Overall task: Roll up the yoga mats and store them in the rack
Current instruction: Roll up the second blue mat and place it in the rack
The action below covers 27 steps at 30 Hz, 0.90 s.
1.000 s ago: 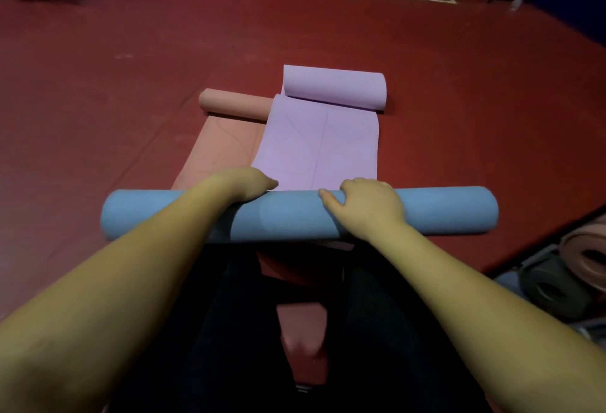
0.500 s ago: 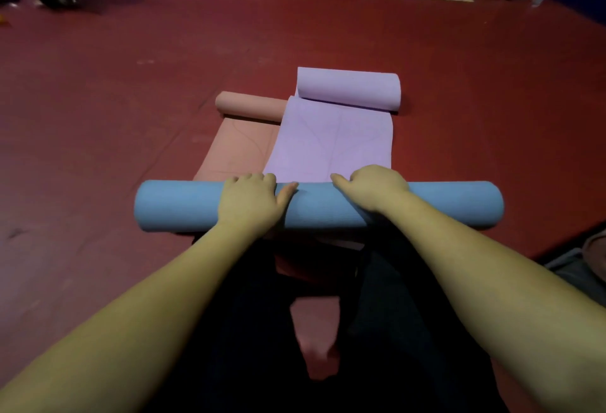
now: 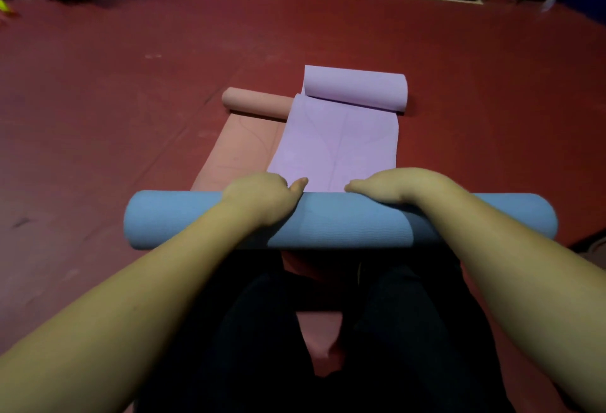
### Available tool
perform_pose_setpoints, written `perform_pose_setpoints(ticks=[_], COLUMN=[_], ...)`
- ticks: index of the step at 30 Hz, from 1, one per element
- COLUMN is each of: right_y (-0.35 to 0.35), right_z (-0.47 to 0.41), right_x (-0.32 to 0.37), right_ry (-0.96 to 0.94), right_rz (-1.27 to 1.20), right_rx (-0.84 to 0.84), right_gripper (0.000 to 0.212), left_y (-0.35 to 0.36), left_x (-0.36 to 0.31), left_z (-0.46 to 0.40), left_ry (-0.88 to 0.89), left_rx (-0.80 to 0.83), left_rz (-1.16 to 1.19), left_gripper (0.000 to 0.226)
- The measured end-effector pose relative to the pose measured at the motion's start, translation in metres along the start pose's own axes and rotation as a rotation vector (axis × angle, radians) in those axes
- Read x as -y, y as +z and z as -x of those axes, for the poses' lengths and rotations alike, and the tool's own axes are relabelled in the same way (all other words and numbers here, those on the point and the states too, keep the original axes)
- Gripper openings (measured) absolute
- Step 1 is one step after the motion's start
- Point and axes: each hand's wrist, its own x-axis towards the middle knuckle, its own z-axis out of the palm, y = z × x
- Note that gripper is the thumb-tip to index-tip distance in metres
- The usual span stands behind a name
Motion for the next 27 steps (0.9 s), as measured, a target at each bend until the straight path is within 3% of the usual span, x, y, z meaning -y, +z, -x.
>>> perform_pose_setpoints(ticks=[2, 7, 10, 16, 19, 23, 27], right_y=[0.005, 0.017, 0.034, 0.062, 0.058, 0.049, 0.039], right_z=[-0.004, -0.016, -0.010, -0.008, -0.015, -0.026, -0.037], right_x=[-0.001, -0.007, -0.009, -0.009, -0.007, -0.006, -0.004], right_ry=[-0.002, -0.124, -0.132, -0.072, -0.031, -0.030, -0.025], right_rz=[0.034, 0.124, 0.142, 0.300, 0.293, 0.264, 0.223], right_rx=[-0.048, -0.503, -0.596, -0.717, -0.720, -0.678, -0.571], right_gripper=[0.064, 0.047, 0.051, 0.079, 0.073, 0.065, 0.070], left_y=[-0.002, -0.018, -0.024, -0.021, -0.020, -0.012, 0.004], left_x=[-0.001, -0.004, -0.005, -0.001, -0.007, -0.002, 0.002], left_z=[-0.006, -0.027, -0.040, -0.062, -0.064, -0.065, -0.059], left_ry=[-0.014, -0.080, -0.086, -0.135, -0.113, -0.123, -0.091], left_rx=[0.046, 0.236, 0.340, 0.566, 0.448, 0.055, -0.234], left_rz=[0.006, 0.092, 0.156, 0.342, 0.264, 0.000, 0.019], left_gripper=[0.071, 0.068, 0.057, 0.036, 0.047, 0.050, 0.048])
